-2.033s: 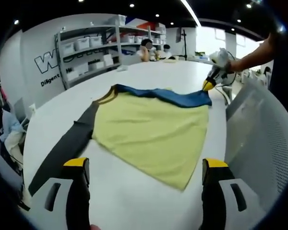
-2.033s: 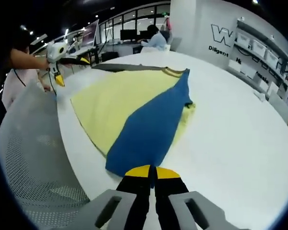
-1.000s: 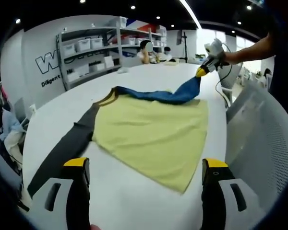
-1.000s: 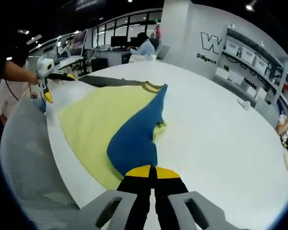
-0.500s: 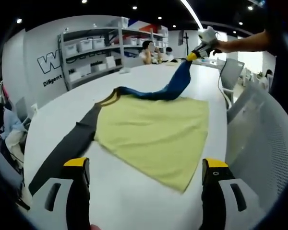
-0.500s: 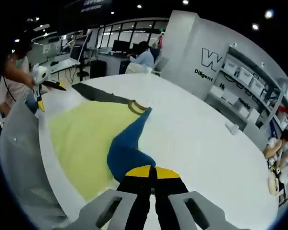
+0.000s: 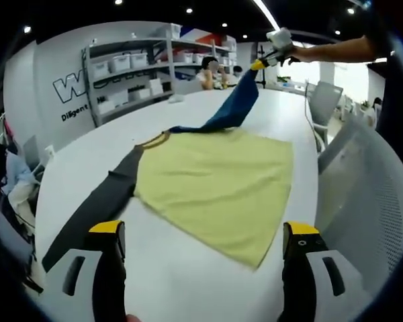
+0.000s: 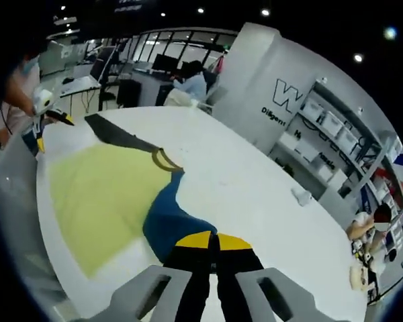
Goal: Fold the garment on the visible template until the final outline fits inside the template.
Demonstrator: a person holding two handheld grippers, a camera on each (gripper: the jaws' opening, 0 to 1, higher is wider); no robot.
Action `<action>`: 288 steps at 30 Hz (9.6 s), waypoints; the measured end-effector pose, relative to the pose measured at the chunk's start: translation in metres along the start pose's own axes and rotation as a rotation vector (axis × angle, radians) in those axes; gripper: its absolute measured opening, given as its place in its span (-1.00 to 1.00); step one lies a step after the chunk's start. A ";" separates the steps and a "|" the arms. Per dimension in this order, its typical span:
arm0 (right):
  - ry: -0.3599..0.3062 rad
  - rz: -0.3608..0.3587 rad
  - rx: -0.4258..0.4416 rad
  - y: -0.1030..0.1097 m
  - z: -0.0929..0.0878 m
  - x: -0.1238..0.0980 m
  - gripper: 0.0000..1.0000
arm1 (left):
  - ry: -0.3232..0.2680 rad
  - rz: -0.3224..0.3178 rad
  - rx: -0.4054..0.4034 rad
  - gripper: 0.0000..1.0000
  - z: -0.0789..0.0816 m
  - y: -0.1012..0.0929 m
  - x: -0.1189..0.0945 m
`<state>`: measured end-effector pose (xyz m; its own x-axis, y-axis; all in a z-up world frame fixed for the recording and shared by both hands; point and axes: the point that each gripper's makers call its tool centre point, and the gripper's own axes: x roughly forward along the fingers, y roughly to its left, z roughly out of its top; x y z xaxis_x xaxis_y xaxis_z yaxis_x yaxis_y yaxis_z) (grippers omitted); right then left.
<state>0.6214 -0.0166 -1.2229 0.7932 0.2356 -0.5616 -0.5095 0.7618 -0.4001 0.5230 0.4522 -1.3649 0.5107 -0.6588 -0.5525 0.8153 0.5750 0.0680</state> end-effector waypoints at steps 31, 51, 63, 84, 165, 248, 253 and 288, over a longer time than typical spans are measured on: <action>0.193 -0.159 0.047 -0.137 -0.072 0.073 -1.00 | 0.026 0.021 -0.052 0.93 0.009 0.001 0.010; 0.315 -0.097 0.166 -0.138 -0.136 0.123 -1.00 | 0.041 0.034 -0.082 0.93 0.018 0.007 0.022; 0.368 -0.056 0.288 -0.127 -0.136 0.102 -1.00 | 0.019 0.021 -0.083 0.93 0.024 0.007 0.031; 0.376 -0.056 0.305 -0.117 -0.144 0.100 -1.00 | 0.195 -0.295 0.180 0.27 -0.029 -0.093 0.066; 0.286 -0.006 0.456 -0.075 -0.239 0.127 -1.00 | 0.154 -0.211 0.106 0.15 0.042 -0.064 0.047; 0.297 -0.006 0.492 -0.027 -0.226 0.041 -0.76 | 0.133 -0.222 0.119 0.17 0.024 -0.079 0.051; 0.229 0.045 0.440 -0.013 -0.196 0.037 -0.72 | 0.147 -0.223 0.111 0.18 0.012 -0.082 0.051; -0.009 0.366 0.221 0.117 -0.097 0.011 -0.21 | 0.172 -0.197 0.089 0.14 -0.023 -0.083 0.038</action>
<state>0.5385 0.0162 -1.3463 0.5764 0.5188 -0.6313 -0.6751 0.7376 -0.0102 0.4681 0.3905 -1.4108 0.2920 -0.6571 -0.6949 0.9190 0.3941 0.0135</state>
